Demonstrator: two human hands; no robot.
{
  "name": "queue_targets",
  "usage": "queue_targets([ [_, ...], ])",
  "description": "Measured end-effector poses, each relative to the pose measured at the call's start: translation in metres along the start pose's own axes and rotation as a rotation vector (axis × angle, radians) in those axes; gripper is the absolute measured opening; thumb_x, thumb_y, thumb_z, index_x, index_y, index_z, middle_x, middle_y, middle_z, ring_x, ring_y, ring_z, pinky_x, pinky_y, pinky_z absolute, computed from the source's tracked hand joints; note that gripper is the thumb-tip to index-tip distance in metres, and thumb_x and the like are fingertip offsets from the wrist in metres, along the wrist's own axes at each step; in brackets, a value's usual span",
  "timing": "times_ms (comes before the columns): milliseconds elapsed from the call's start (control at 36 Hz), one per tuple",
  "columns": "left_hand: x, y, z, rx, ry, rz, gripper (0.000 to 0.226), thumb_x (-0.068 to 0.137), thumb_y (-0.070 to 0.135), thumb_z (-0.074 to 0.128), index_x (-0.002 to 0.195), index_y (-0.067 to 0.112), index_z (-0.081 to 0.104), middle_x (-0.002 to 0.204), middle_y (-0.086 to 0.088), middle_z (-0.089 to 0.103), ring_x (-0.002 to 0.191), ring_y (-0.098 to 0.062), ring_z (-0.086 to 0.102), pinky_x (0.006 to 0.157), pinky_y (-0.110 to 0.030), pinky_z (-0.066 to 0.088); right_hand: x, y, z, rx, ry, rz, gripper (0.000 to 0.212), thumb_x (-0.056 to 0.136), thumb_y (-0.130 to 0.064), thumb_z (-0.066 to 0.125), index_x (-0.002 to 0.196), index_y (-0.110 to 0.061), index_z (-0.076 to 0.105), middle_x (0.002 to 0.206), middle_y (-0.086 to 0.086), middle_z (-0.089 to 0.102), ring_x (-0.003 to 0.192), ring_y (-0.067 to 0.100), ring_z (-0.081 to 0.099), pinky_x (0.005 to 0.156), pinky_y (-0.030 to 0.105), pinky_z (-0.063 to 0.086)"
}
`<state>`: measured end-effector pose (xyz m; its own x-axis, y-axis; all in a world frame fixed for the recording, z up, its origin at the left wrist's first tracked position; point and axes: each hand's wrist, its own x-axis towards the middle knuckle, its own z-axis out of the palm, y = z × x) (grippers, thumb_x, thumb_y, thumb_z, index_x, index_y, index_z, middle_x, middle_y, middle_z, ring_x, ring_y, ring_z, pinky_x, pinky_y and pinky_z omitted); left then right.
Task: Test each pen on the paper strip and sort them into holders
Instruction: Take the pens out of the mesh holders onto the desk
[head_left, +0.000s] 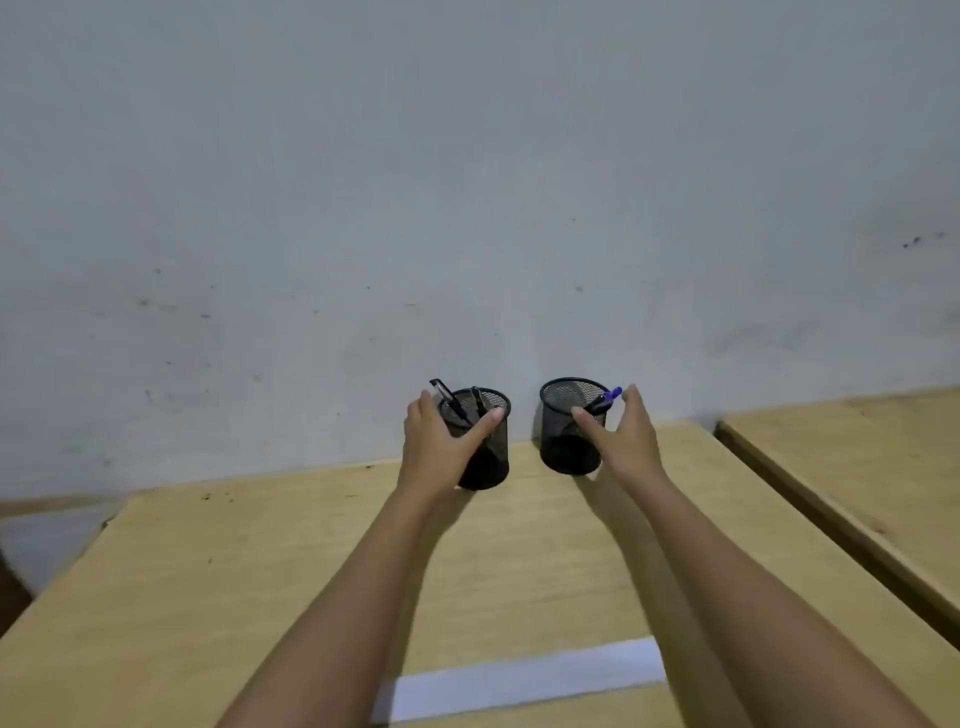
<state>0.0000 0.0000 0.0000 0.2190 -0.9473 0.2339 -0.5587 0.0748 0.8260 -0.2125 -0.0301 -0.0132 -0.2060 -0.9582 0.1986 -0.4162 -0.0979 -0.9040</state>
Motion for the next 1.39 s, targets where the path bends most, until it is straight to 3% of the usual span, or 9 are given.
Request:
queue_targets([
  [83,0.007,-0.002,0.007,0.019,0.022,0.05,0.104,0.064,0.076,0.058,0.141,0.013,0.027,0.141,-0.004,0.034,0.135,-0.02,0.029,0.111,-0.043,0.031,0.0,-0.001,0.01,0.003,0.061,-0.065,0.073,0.083,-0.044,0.061,0.139,-0.007,0.031,0.144,0.007,0.037,0.138,0.024,0.029,0.111,0.033,0.026],
  [167,0.01,0.0,0.011,0.018,0.034,0.072,0.106,0.062,0.077,0.058,0.141,0.014,0.027,0.141,-0.002,0.036,0.133,-0.019,0.031,0.11,-0.043,0.032,0.0,-0.001,0.017,-0.046,0.092,-0.116,0.07,0.086,-0.045,0.056,0.14,-0.009,0.029,0.147,0.012,0.034,0.14,0.027,0.025,0.113,0.047,0.028],
  [278,0.016,-0.001,0.016,0.009,0.103,0.105,0.093,0.059,0.069,0.069,0.127,0.016,0.036,0.126,0.0,0.045,0.123,-0.019,0.039,0.102,-0.04,0.038,0.004,-0.002,0.022,-0.111,0.064,-0.19,0.062,0.092,-0.041,0.049,0.143,-0.015,0.027,0.154,0.008,0.024,0.144,0.026,0.013,0.116,0.047,0.022],
  [500,0.024,0.004,0.022,-0.014,0.183,0.088,0.087,0.058,0.059,0.078,0.123,0.015,0.041,0.123,0.001,0.046,0.12,-0.019,0.041,0.101,-0.037,0.039,-0.001,-0.014,0.023,-0.237,-0.02,-0.3,0.042,0.095,-0.035,0.046,0.13,-0.012,0.046,0.136,0.005,0.051,0.144,0.028,0.012,0.115,0.041,0.022],
  [583,0.026,0.006,0.024,-0.013,0.207,0.097,0.079,0.062,0.053,0.078,0.121,0.016,0.042,0.119,0.002,0.047,0.117,-0.018,0.042,0.098,-0.033,0.039,0.003,-0.014,0.022,-0.286,-0.021,-0.378,0.025,0.094,-0.029,0.047,0.108,-0.01,0.055,0.106,0.007,0.063,0.126,0.029,0.04,0.107,0.038,0.032],
  [667,0.028,0.01,0.027,0.007,0.222,0.102,0.08,0.065,0.05,0.076,0.127,0.014,0.041,0.122,0.001,0.047,0.118,-0.018,0.042,0.101,-0.035,0.038,0.009,-0.014,0.021,-0.319,-0.021,-0.441,0.02,0.092,-0.027,0.049,0.102,-0.011,0.056,0.095,0.003,0.064,0.095,0.024,0.056,0.08,0.036,0.045],
  [944,0.036,0.018,0.031,0.028,0.242,0.097,0.063,0.067,0.041,0.074,0.117,0.012,0.048,0.108,0.002,0.045,0.108,-0.019,0.045,0.096,-0.033,0.039,0.016,-0.02,0.019,-0.384,-0.079,-0.49,0.022,0.094,-0.029,0.047,0.108,-0.014,0.055,0.096,0.002,0.064,0.087,0.021,0.057,0.072,0.04,0.049],
  [1083,0.041,0.019,0.032,0.106,0.207,0.098,0.063,0.069,0.044,0.071,0.121,0.013,0.051,0.114,0.0,0.048,0.112,-0.018,0.047,0.095,-0.03,0.039,0.017,-0.019,0.018,-0.421,-0.068,-0.506,0.023,0.095,-0.032,0.045,0.108,-0.016,0.054,0.097,-0.002,0.064,0.087,0.02,0.058,0.069,0.037,0.048],
  [1389,0.052,0.034,0.035,0.066,0.078,0.044,0.035,0.072,0.025,0.065,0.102,0.013,0.051,0.1,-0.001,0.061,0.091,-0.021,0.059,0.081,-0.041,0.051,0.022,-0.02,0.016,-0.486,-0.07,-0.512,0.021,0.097,-0.033,0.039,0.106,-0.018,0.05,0.088,-0.016,0.052,0.079,0.011,0.049,0.064,0.03,0.035],
])
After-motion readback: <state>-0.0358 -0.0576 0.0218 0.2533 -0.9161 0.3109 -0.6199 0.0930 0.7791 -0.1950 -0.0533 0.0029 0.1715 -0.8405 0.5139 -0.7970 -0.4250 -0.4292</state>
